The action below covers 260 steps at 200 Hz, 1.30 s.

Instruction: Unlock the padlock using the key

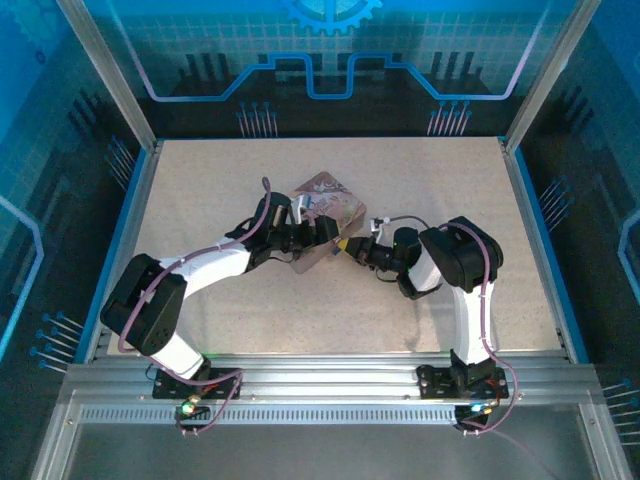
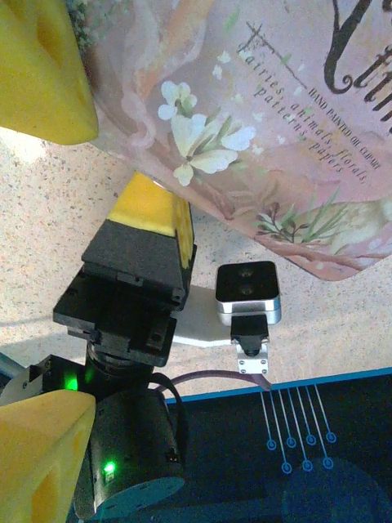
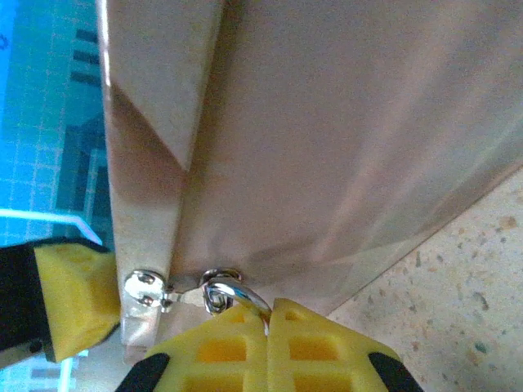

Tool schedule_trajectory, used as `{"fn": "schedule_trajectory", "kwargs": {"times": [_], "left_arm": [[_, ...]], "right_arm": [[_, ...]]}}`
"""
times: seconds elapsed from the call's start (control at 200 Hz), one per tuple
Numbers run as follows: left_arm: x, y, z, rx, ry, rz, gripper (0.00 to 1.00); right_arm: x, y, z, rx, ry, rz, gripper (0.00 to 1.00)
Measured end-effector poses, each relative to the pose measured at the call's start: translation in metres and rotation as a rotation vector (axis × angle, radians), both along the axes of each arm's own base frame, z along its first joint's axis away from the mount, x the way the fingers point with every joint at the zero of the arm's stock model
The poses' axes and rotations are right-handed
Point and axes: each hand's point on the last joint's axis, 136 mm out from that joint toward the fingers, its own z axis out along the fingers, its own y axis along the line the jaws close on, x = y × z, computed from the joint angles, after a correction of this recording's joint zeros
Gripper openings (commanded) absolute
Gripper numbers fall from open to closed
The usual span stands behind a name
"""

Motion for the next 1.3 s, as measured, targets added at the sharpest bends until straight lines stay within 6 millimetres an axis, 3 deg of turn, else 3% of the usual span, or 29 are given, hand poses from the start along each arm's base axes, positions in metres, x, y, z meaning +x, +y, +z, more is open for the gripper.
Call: {"fn": "schedule_trajectory", "kwargs": {"times": [0.295, 0.525, 0.605, 0.79, 0.88, 1.106, 1.301], "left_arm": [[-0.002, 0.001, 0.001, 0.003, 0.005, -0.001, 0.82], [-0.010, 0.013, 0.007, 0.044, 0.029, 0.008, 0.85], [-0.011, 0.024, 0.018, 0.065, 0.000, 0.027, 0.87], [-0.015, 0.055, 0.070, 0.087, -0.165, 0.097, 0.90], [-0.019, 0.075, 0.080, 0.103, -0.216, 0.151, 0.90], [-0.033, 0.124, 0.048, 0.189, -0.176, 0.282, 0.92], [-0.036, 0.135, 0.048, 0.208, -0.180, 0.308, 0.93]], "right_arm": [[0.005, -0.019, 0.004, -0.016, 0.021, -0.094, 0.00], [-0.005, -0.035, 0.032, -0.125, -0.054, -0.092, 0.00], [-0.013, -0.038, 0.044, -0.186, -0.089, -0.072, 0.00], [-0.044, -0.053, 0.070, -0.392, -0.173, 0.006, 0.00], [-0.062, -0.061, 0.076, -0.490, -0.176, 0.056, 0.00], [-0.102, -0.087, 0.063, -0.712, -0.065, 0.150, 0.00], [-0.129, -0.107, 0.038, -0.846, 0.076, 0.222, 0.00]]}}
